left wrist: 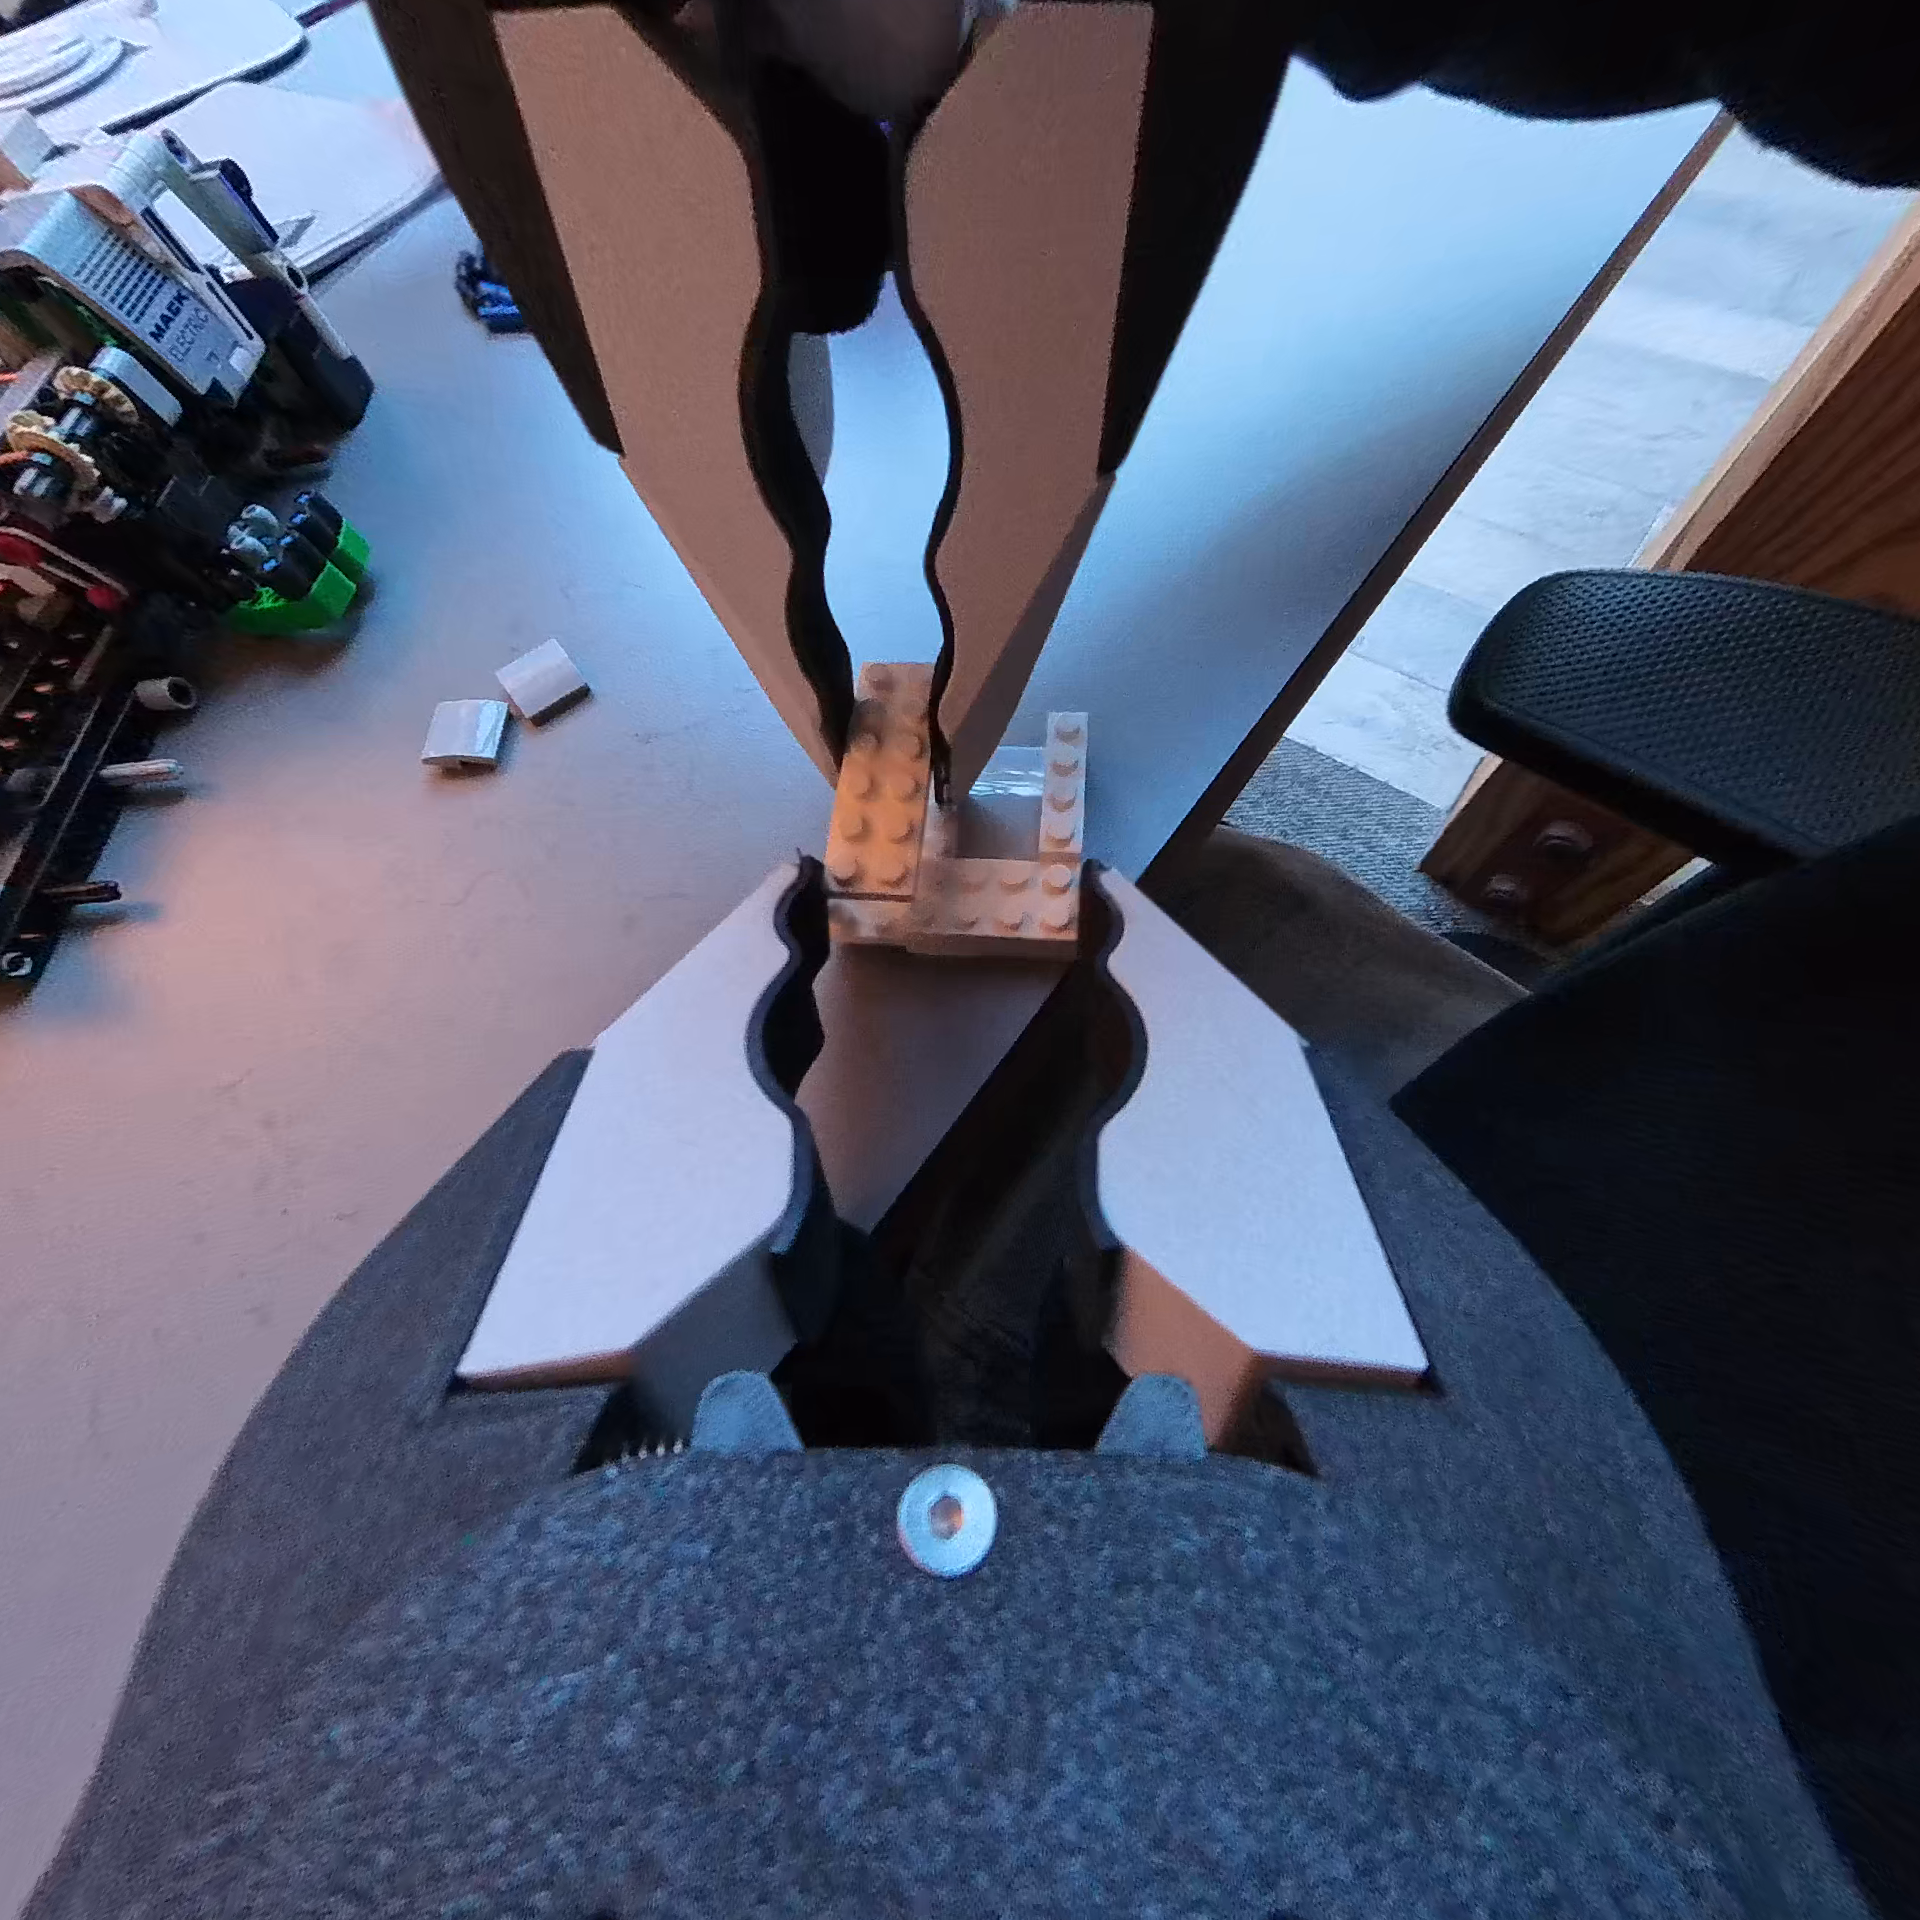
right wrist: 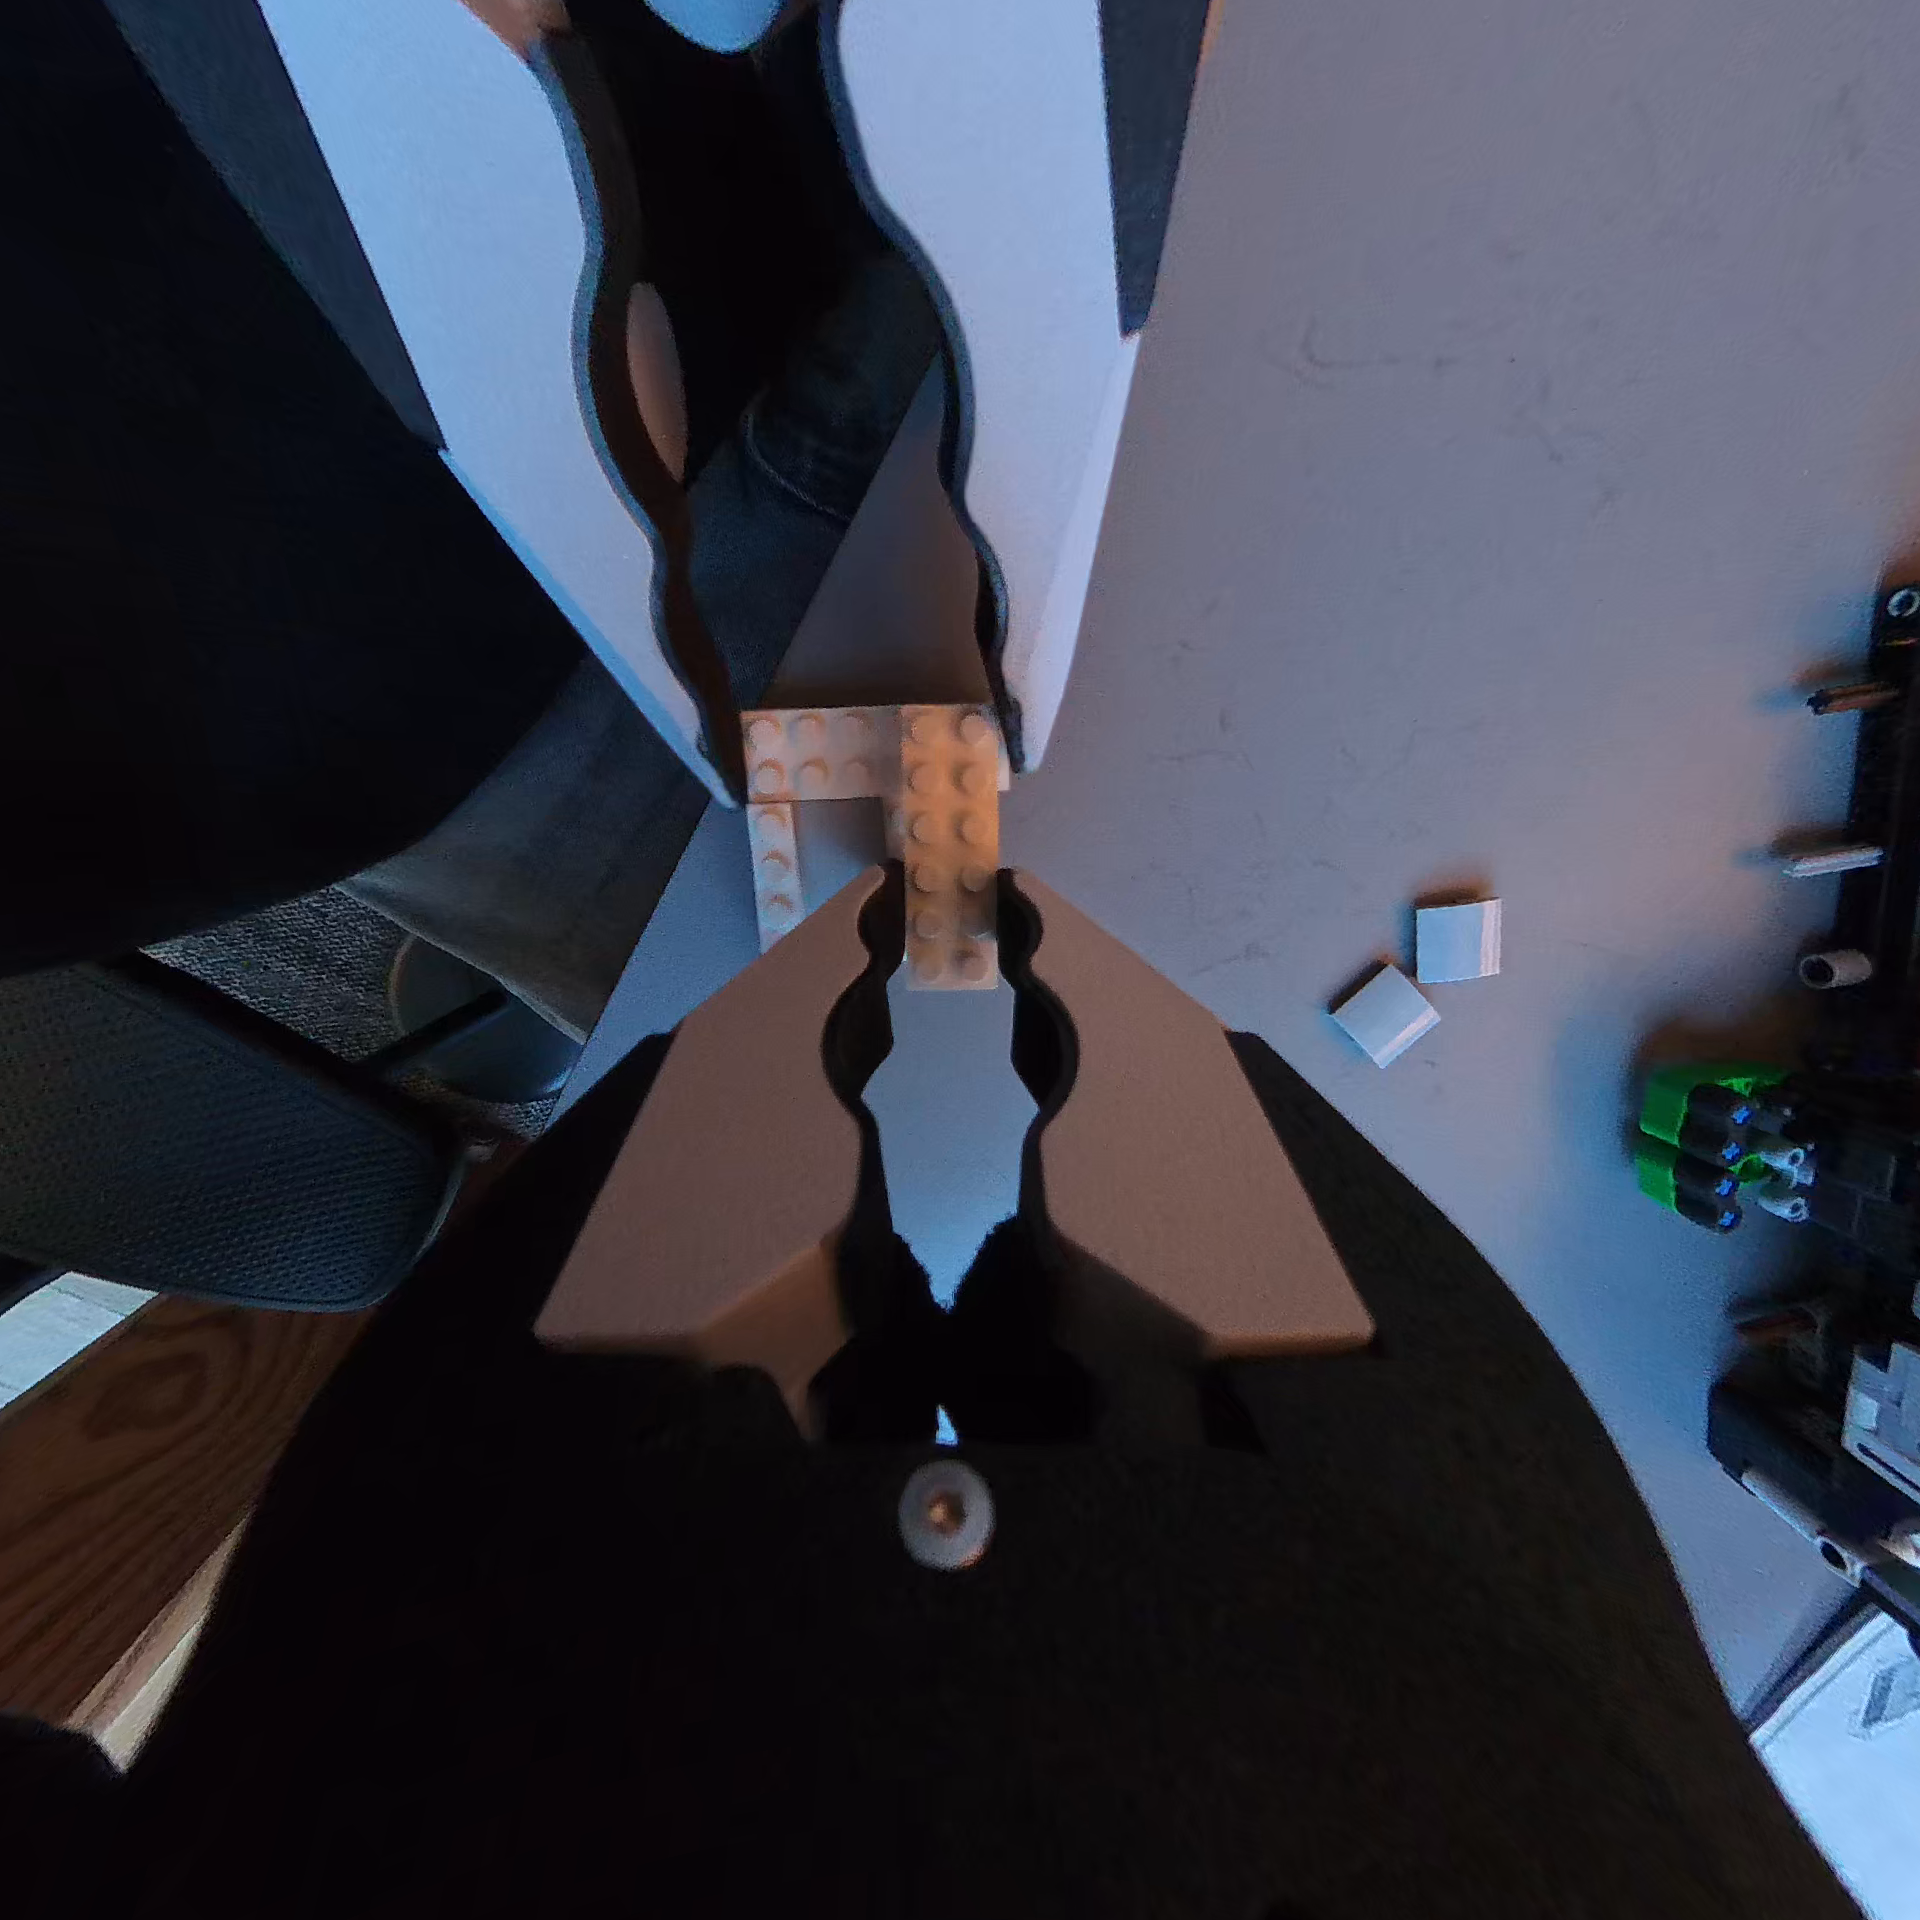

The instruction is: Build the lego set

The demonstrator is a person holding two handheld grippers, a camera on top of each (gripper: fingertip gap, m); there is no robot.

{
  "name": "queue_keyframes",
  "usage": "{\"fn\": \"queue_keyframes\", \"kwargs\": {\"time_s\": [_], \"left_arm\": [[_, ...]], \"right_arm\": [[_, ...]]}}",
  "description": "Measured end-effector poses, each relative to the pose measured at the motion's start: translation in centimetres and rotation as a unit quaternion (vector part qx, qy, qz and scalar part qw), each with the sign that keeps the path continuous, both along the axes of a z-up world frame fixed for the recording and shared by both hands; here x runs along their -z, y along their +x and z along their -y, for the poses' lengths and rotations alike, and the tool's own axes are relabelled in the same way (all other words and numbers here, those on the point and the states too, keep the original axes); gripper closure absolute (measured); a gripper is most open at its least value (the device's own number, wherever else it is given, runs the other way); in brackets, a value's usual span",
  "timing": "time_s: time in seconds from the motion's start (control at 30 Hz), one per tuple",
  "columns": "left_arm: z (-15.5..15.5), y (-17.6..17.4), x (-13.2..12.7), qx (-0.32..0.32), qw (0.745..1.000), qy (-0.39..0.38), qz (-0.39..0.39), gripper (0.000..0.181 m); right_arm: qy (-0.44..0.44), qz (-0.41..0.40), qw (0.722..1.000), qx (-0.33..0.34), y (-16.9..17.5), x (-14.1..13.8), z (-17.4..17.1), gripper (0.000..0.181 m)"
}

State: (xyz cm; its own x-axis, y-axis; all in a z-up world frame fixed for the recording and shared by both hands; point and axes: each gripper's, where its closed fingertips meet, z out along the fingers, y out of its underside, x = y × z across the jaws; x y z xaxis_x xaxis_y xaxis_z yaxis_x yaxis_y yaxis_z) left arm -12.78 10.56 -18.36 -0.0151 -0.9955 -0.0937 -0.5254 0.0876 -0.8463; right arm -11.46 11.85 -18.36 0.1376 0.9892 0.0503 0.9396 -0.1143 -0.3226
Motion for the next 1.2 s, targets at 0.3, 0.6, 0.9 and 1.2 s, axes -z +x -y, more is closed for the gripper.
{"fn": "queue_keyframes", "kwargs": {"time_s": [0.3, 0.6, 0.9, 1.2], "left_arm": [[-0.3, -0.2, 0.1, 0.023, 0.999, -0.018, -0.018, 0.119], [-2.2, -0.3, 0.6, 0.024, 0.995, -0.061, -0.070, 0.101], [-1.6, 0.0, 0.5, 0.020, 0.997, -0.047, -0.054, 0.119], [-1.8, 0.5, 0.5, 0.033, 0.998, -0.028, -0.046, 0.131]], "right_arm": [[0.000, 0.030, 0.999, 0.037, 1.2, -0.7, -0.2, 0.165], [0.055, 0.022, 0.997, 0.055, 1.6, -1.1, -1.7, 0.165], [0.031, 0.024, 0.999, 0.024, 0.8, -0.4, -2.1, 0.165], [0.014, 0.031, 0.999, -0.016, 0.5, -0.1, -2.3, 0.165]]}}
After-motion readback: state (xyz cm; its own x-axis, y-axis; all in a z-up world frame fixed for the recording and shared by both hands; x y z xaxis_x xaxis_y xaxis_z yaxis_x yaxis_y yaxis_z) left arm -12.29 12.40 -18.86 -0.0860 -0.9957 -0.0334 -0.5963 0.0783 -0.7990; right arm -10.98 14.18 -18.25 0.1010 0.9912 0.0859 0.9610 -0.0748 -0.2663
